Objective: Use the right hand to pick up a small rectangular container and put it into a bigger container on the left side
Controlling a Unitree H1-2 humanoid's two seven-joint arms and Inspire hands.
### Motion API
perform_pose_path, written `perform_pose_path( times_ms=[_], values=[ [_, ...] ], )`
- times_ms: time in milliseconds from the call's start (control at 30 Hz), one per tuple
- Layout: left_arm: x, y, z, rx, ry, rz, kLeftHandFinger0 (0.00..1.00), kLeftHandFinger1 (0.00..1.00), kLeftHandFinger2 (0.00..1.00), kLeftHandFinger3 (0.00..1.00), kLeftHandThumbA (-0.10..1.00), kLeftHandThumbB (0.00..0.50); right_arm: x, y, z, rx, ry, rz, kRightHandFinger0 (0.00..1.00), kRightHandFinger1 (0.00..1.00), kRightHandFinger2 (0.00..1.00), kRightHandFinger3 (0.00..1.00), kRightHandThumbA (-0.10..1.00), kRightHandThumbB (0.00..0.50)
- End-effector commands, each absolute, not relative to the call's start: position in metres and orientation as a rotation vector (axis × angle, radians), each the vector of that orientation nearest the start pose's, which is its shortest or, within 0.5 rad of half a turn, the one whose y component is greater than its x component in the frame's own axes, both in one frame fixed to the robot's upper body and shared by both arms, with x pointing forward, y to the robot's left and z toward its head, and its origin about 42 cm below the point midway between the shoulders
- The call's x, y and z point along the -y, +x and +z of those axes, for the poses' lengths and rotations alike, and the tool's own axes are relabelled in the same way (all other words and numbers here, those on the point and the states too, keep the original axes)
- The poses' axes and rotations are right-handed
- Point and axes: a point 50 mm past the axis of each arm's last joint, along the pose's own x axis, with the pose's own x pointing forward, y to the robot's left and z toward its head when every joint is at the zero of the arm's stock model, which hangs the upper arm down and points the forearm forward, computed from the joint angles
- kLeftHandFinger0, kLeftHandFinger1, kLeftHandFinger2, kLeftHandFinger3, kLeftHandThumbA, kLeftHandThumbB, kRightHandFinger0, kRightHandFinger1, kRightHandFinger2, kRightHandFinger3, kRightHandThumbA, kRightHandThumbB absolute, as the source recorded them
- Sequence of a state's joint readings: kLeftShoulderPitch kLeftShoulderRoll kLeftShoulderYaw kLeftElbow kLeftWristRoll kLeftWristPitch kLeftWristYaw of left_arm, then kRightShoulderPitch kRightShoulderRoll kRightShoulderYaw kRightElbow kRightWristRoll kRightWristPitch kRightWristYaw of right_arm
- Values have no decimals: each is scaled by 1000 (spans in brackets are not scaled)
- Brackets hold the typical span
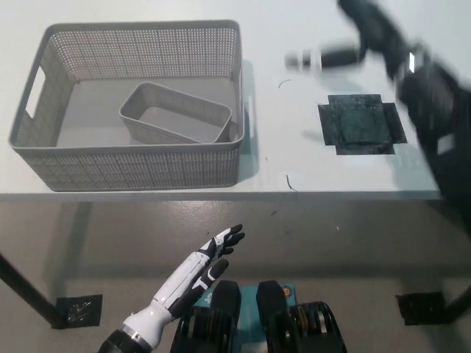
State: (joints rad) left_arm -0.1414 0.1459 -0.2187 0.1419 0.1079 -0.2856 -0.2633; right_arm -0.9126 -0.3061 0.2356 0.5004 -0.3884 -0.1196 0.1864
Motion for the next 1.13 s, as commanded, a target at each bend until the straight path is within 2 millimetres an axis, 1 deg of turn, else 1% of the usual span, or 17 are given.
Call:
perform_pose_path(
  times_ms=[0, 33, 100, 267, 300, 333, 433, 467, 500, 533, 567, 633, 667, 833, 900, 1000, 1100],
  values=[
    [-181, 307, 100, 239, 153, -432, 1000, 1000, 1000, 1000, 1000, 367, 202, 268, 344, 987, -146, 518, 1000, 1000, 1000, 1000, 1000, 323],
    [-182, 308, 100, 238, 158, -425, 1000, 1000, 1000, 1000, 1000, 365, 195, 252, 333, 979, -132, 493, 1000, 1000, 1000, 1000, 1000, 381],
    [-183, 306, 99, 237, 158, -418, 1000, 1000, 1000, 1000, 1000, 354, 191, 233, 319, 975, -146, 464, 1000, 1000, 1000, 1000, 1000, 390],
    [-185, 304, 96, 253, 175, -418, 1000, 1000, 1000, 1000, 1000, 310, 186, 207, 291, 940, -131, 438, 1000, 1000, 1000, 1000, 1000, 418],
    [-186, 303, 95, 249, 174, -418, 1000, 1000, 1000, 1000, 1000, 312, 184, 202, 287, 929, -123, 433, 1000, 1000, 1000, 1000, 1000, 420],
    [-186, 302, 95, 246, 171, -417, 1000, 1000, 1000, 1000, 1000, 324, 182, 198, 281, 938, -133, 435, 1000, 1000, 1000, 1000, 1000, 371],
    [-188, 303, 96, 244, 175, -414, 1000, 1000, 1000, 1000, 1000, 338, 179, 191, 264, 897, -106, 403, 1000, 1000, 1000, 1000, 1000, 350],
    [-188, 304, 97, 246, 174, -413, 1000, 1000, 1000, 1000, 1000, 339, 179, 192, 258, 875, -96, 382, 1000, 1000, 1000, 1000, 1000, 322],
    [-188, 305, 98, 249, 173, -413, 1000, 1000, 1000, 1000, 1000, 330, 180, 195, 253, 846, -83, 368, 1000, 1000, 1000, 1000, 1000, 258],
    [-188, 305, 98, 252, 177, -413, 1000, 1000, 1000, 1000, 1000, 326, 182, 202, 239, 772, -38, 348, 1000, 1000, 1000, 1000, 1000, 219],
    [-188, 306, 98, 254, 177, -412, 1000, 1000, 1000, 1000, 1000, 324, 183, 204, 236, 756, -26, 346, 1000, 1000, 1000, 1000, 1000, 219],
    [-189, 306, 97, 248, 169, -404, 1000, 1000, 1000, 1000, 1000, 325, 186, 227, 207, 614, 40, 307, 1000, 1000, 1000, 1000, 1000, 252],
    [-190, 306, 96, 245, 165, -403, 1000, 1000, 1000, 1000, 1000, 327, 187, 236, 191, 538, 60, 289, 1000, 1000, 1000, 1000, 1000, 242],
    [-192, 309, 98, 255, 167, -395, 1000, 1000, 1000, 1000, 1000, 319, 185, 268, 147, 352, 149, 227, 1000, 1000, 1000, 1000, 1000, 187],
    [-193, 311, 99, 258, 173, -391, 1000, 1000, 1000, 1000, 1000, 319, 183, 276, 134, 300, 161, 205, 1000, 1000, 1000, 1000, 1000, 185],
    [-196, 315, 101, 259, 176, -386, 1000, 1000, 1000, 1000, 1000, 340, 180, 291, 116, 239, 175, 204, 1000, 1000, 1000, 1000, 1000, 142],
    [-197, 313, 100, 247, 172, -387, 1000, 1000, 1000, 1000, 1000, 334, 178, 294, 111, 218, 180, 208, 1000, 1000, 1000, 1000, 1000, 116]
  ],
)
